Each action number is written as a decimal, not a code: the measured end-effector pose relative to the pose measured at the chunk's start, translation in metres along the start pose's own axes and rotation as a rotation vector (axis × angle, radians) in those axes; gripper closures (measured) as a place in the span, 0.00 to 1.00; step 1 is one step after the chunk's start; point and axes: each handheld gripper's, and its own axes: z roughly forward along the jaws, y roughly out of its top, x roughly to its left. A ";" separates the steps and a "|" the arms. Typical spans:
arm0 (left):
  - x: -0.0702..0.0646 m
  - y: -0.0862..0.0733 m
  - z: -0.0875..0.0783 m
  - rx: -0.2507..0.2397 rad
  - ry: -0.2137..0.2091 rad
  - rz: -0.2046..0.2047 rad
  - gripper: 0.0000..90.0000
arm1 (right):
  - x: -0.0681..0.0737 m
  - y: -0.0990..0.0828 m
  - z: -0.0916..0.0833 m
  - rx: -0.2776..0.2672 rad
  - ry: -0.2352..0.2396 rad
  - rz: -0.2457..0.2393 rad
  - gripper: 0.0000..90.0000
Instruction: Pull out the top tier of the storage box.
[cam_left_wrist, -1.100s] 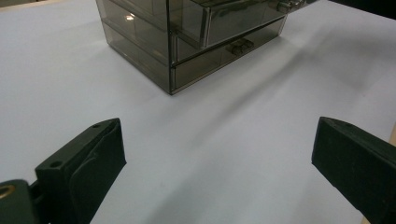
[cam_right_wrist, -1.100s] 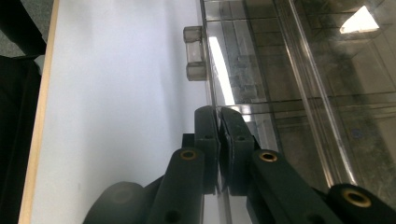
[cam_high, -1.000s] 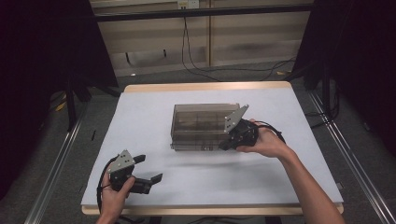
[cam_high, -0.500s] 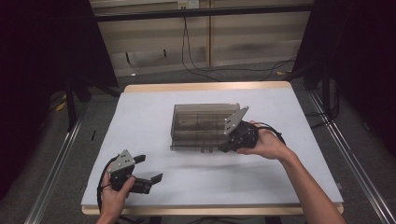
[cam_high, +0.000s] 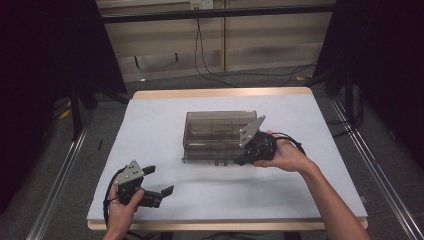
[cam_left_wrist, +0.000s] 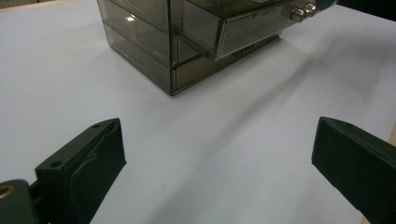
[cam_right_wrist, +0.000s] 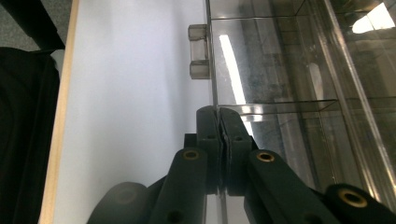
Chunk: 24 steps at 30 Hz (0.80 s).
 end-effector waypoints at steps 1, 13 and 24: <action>0.000 0.000 0.000 0.002 0.000 0.001 0.03 | 0.001 0.000 0.000 0.001 0.005 -0.002 0.99; 0.000 0.000 0.000 0.002 0.000 0.006 0.03 | 0.007 0.002 -0.001 0.026 0.013 -0.025 0.99; 0.000 0.000 0.001 0.003 -0.002 0.000 0.03 | 0.008 0.001 -0.001 0.024 0.027 -0.033 0.99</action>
